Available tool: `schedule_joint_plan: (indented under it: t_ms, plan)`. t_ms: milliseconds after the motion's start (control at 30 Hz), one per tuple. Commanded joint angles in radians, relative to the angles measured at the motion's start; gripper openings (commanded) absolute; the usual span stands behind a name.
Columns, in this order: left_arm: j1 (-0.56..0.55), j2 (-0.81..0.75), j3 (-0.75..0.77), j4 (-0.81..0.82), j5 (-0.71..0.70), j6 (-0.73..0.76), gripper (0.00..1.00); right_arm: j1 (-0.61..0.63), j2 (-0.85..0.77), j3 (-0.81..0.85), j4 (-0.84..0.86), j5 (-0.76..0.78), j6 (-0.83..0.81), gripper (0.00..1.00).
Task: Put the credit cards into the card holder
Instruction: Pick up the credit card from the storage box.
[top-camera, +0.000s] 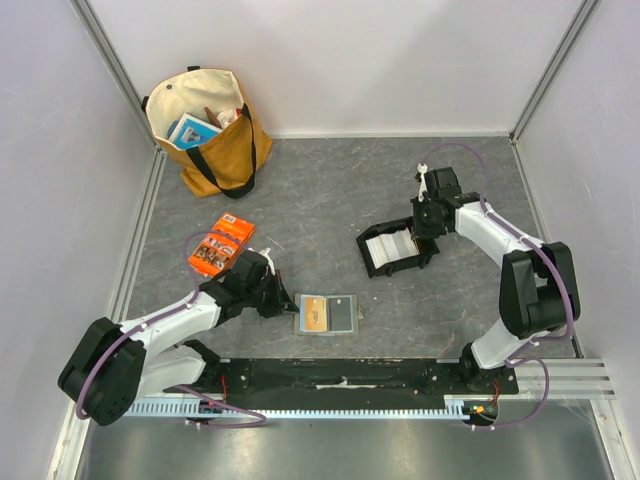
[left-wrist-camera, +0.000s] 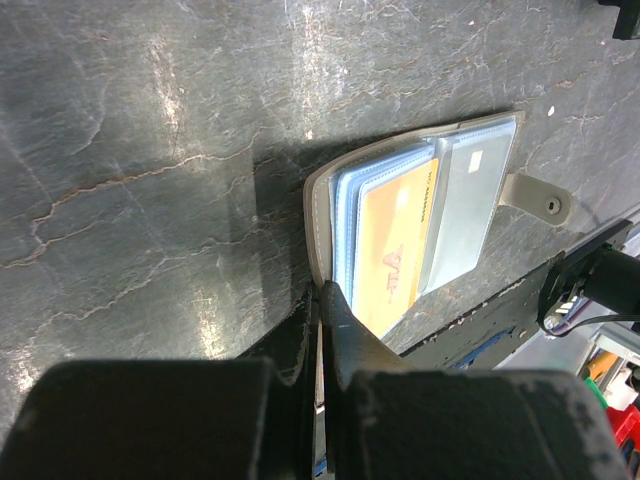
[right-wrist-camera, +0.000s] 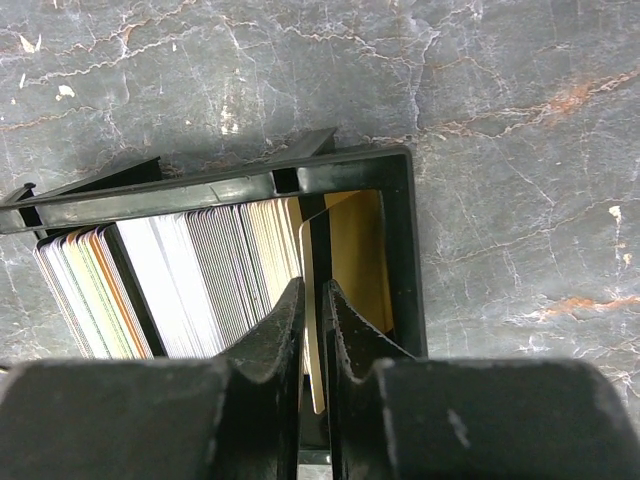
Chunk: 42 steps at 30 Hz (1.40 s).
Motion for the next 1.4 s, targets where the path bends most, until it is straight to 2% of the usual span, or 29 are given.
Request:
schedule_joint_plan:
  t_ms: [0, 200, 333, 533, 800, 900, 1033, 1167, 1233, 1300, 1367]
  plan:
    - [-0.003, 0.002, 0.02, 0.031, 0.017, 0.041, 0.02, -0.014, -0.046, 0.019, -0.013, -0.044, 0.0, 0.14]
    - [-0.002, -0.005, 0.014, 0.028, 0.014, 0.04, 0.02, -0.02, -0.068, 0.034, -0.017, 0.034, 0.008, 0.05]
    - [-0.003, -0.004, 0.016, 0.029, 0.014, 0.04, 0.02, -0.012, -0.051, 0.043, -0.028, 0.062, 0.014, 0.03]
    - [-0.003, 0.002, 0.016, 0.037, 0.017, 0.04, 0.02, 0.058, -0.01, 0.042, -0.044, 0.199, 0.005, 0.03]
    - [-0.002, 0.007, 0.017, 0.038, 0.019, 0.041, 0.02, 0.108, 0.03, 0.034, -0.045, 0.338, 0.003, 0.06]
    - [-0.003, 0.008, 0.016, 0.04, 0.02, 0.041, 0.02, 0.129, 0.038, 0.034, -0.045, 0.388, 0.005, 0.11]
    - [-0.003, 0.01, 0.017, 0.04, 0.02, 0.041, 0.02, 0.144, 0.055, 0.032, -0.045, 0.394, 0.003, 0.17]
    - [-0.003, 0.013, 0.019, 0.04, 0.022, 0.043, 0.02, 0.149, 0.064, 0.029, -0.044, 0.401, 0.008, 0.16]
    - [-0.002, 0.013, 0.019, 0.04, 0.022, 0.043, 0.02, 0.149, 0.059, 0.031, -0.041, 0.414, 0.011, 0.12]
    - [-0.002, 0.011, 0.019, 0.04, 0.023, 0.043, 0.02, 0.148, 0.043, 0.035, -0.042, 0.425, 0.011, 0.02]
    - [-0.002, 0.01, 0.02, 0.038, 0.023, 0.044, 0.02, 0.148, 0.012, 0.051, -0.057, 0.43, 0.007, 0.0]
